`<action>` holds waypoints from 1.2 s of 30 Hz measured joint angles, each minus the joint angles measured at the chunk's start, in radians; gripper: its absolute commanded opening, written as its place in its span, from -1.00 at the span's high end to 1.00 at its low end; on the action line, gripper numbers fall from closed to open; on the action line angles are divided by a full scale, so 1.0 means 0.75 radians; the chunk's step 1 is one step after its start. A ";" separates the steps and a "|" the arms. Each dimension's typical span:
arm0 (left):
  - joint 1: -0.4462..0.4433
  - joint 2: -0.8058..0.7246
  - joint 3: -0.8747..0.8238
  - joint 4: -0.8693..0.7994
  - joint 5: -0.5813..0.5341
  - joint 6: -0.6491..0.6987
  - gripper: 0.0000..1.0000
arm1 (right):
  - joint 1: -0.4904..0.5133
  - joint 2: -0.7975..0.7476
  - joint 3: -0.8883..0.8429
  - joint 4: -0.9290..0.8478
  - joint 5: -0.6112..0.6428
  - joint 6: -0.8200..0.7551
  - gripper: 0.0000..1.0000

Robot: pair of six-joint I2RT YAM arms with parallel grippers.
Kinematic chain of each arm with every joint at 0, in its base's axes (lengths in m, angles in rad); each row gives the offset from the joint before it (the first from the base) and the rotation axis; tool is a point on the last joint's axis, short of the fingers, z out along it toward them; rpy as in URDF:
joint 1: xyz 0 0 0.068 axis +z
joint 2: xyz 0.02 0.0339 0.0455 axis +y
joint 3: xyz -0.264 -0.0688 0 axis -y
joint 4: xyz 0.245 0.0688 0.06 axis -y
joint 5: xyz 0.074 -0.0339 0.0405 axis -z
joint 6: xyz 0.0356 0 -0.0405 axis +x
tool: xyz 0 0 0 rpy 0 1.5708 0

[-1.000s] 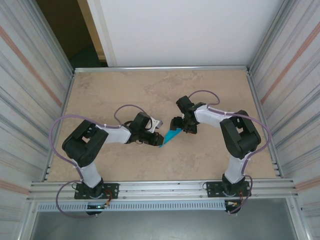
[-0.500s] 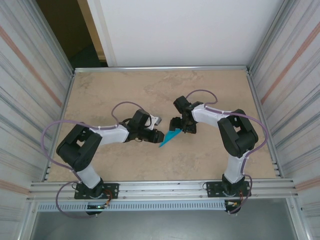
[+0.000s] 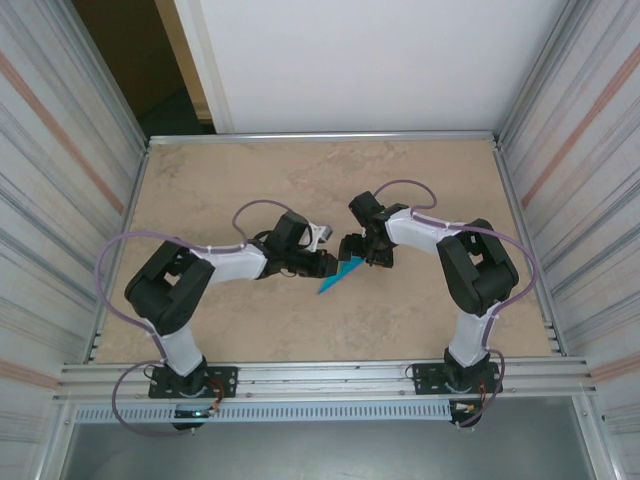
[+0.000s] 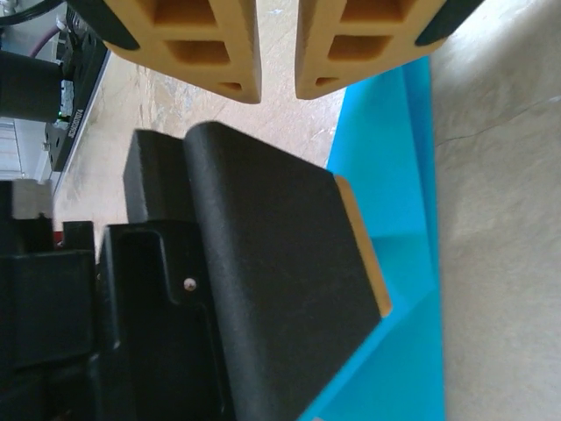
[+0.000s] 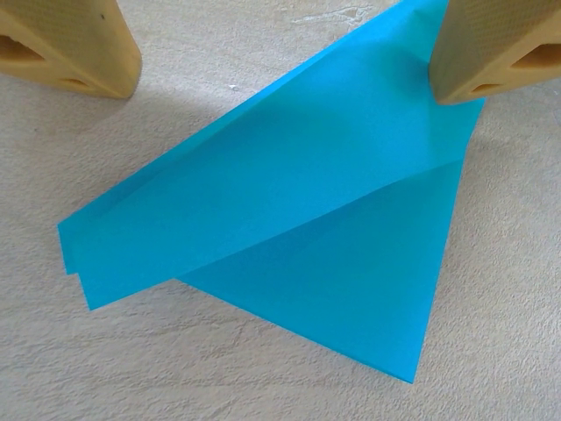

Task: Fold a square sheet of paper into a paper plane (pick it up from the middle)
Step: Fold the wing for the fifth time at the center of the table.

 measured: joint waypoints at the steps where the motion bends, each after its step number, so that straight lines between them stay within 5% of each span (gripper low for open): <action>1: -0.003 0.009 0.005 0.000 0.001 -0.005 0.68 | 0.000 0.000 -0.001 0.001 0.000 0.000 -0.75; 36: -0.009 0.117 0.029 -0.022 -0.011 -0.020 0.81 | -0.006 0.008 0.004 -0.007 -0.004 0.001 -0.71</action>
